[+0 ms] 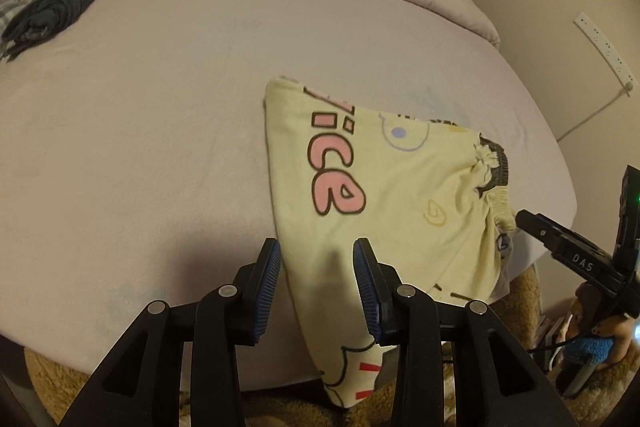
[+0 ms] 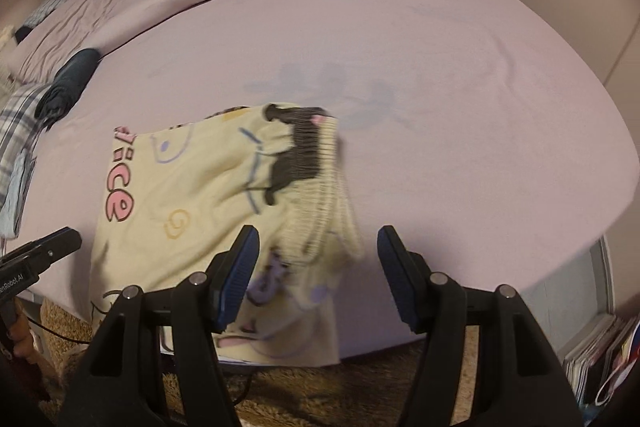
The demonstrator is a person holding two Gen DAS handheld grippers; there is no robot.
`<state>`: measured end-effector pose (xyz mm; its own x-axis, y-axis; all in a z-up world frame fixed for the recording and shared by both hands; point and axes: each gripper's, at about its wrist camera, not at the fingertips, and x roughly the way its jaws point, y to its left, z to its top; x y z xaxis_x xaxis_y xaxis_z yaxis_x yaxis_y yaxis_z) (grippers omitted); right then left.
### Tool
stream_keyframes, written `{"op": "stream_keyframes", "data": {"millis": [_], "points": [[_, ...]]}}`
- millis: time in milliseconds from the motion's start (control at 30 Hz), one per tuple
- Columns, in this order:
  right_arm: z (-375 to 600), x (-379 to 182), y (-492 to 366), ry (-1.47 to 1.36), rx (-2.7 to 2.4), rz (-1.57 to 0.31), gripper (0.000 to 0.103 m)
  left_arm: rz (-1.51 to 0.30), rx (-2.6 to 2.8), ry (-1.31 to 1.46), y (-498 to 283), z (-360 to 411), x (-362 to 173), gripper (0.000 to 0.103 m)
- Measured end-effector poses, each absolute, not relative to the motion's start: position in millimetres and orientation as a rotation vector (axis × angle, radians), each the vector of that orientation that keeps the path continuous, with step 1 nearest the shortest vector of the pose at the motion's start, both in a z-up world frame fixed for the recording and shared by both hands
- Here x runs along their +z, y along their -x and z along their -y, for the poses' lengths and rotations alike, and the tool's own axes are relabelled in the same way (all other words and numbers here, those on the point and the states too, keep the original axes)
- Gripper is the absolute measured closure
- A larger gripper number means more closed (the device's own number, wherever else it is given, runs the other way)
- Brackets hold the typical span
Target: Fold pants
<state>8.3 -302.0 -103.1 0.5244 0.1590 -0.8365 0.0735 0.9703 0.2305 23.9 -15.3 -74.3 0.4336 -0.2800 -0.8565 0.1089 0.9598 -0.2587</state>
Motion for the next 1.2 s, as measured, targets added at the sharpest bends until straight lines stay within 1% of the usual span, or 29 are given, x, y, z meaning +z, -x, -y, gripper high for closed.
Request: {"op": "stream_keyframes", "data": {"millis": [133,267,533,600,633,667,700,767,800,833,1000,1033,1133,1167,1200], "points": [[300,-97,-11,-0.305,0.105,-1.000,0.041,-1.138,-0.258,0.200,-22,8,-80,0.065],[295,-94,-12,-0.333,0.145,-0.983,0.038,-1.163,-0.272,0.207,-18,6,-86,0.065],[283,-117,-20,-0.323,0.185,-1.045,0.038,-1.230,-0.292,0.227,-16,10,-100,0.065],[282,-130,-24,-0.314,0.163,-1.068,0.041,-1.249,-0.303,0.235,-15,12,-104,0.065],[282,-133,-25,-0.300,0.139,-1.067,0.053,-1.253,-0.305,0.237,-14,12,-105,0.065],[282,-136,-25,-0.290,0.127,-1.059,0.070,-1.253,-0.307,0.239,-13,12,-105,0.065],[282,-136,-25,-0.307,0.141,-1.052,0.077,-1.252,-0.306,0.240,-13,12,-105,0.065],[283,-128,-21,-0.320,0.156,-1.027,0.082,-1.254,-0.307,0.249,-12,10,-105,0.065],[284,-124,-20,-0.330,0.169,-1.011,0.083,-1.256,-0.308,0.254,-12,10,-105,0.065],[286,-116,-16,-0.360,0.191,-0.987,0.094,-1.259,-0.310,0.261,-12,10,-105,0.065],[306,-93,4,-0.463,0.187,-0.919,0.094,-1.289,-0.350,0.257,-8,12,-108,0.065],[310,-96,9,-0.470,0.188,-0.926,0.094,-1.294,-0.357,0.256,-7,14,-110,0.065],[312,-113,13,-0.463,0.127,-0.971,0.093,-1.296,-0.366,0.255,-5,19,-113,0.060],[313,-119,12,-0.473,0.114,-0.997,0.090,-1.296,-0.368,0.259,-5,18,-113,0.058],[315,-125,11,-0.481,0.103,-1.021,0.089,-1.294,-0.368,0.268,-6,19,-114,0.057]]}}
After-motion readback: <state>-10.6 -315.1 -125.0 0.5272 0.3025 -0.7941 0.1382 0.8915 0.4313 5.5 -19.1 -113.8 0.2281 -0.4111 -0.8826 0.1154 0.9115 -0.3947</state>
